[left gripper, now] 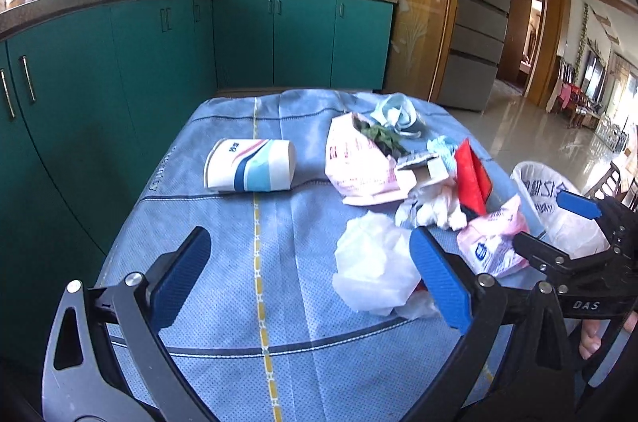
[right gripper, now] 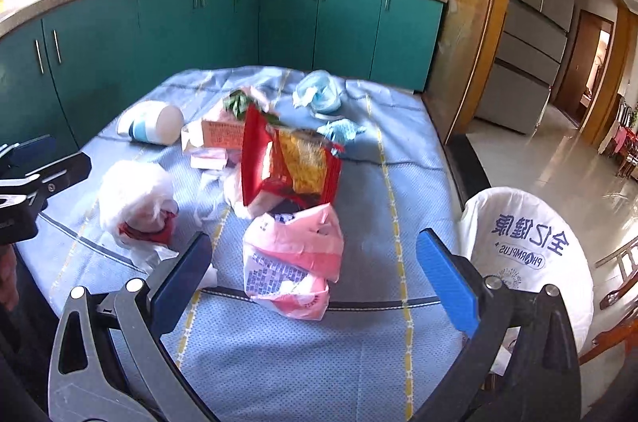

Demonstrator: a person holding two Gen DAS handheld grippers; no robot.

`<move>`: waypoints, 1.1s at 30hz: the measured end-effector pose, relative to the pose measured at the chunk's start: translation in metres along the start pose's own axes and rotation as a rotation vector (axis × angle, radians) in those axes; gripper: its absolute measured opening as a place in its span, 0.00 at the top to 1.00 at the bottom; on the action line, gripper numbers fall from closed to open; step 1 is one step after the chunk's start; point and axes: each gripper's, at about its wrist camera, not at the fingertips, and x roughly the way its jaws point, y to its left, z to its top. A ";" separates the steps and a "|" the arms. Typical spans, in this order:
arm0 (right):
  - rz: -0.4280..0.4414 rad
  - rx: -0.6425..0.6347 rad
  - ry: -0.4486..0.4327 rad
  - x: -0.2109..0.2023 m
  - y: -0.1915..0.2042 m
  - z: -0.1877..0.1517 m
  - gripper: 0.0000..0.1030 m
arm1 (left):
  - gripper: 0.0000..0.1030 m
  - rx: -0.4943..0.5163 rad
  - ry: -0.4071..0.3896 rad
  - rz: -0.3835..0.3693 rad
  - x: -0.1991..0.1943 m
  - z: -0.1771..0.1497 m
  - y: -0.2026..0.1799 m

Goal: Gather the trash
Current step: 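Move both open tools back over the trash on the table, then grasp the pink plastic bag with the right tool while the left tool grasps the white plastic bag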

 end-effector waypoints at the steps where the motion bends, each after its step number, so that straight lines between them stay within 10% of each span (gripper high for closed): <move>1: 0.005 -0.002 0.010 0.003 0.001 -0.001 0.03 | 0.04 0.005 0.004 0.002 0.001 -0.001 0.000; 12: -0.068 -0.120 0.044 0.032 0.019 -0.013 0.05 | 0.03 0.048 0.076 -0.016 0.018 -0.010 -0.015; 19: 0.007 -0.088 0.074 0.040 0.015 -0.010 0.39 | 0.03 0.054 0.079 -0.017 0.016 -0.011 -0.020; 33: -0.050 -0.068 0.050 0.014 -0.005 -0.016 0.41 | 0.03 0.085 0.107 -0.045 0.030 -0.012 -0.048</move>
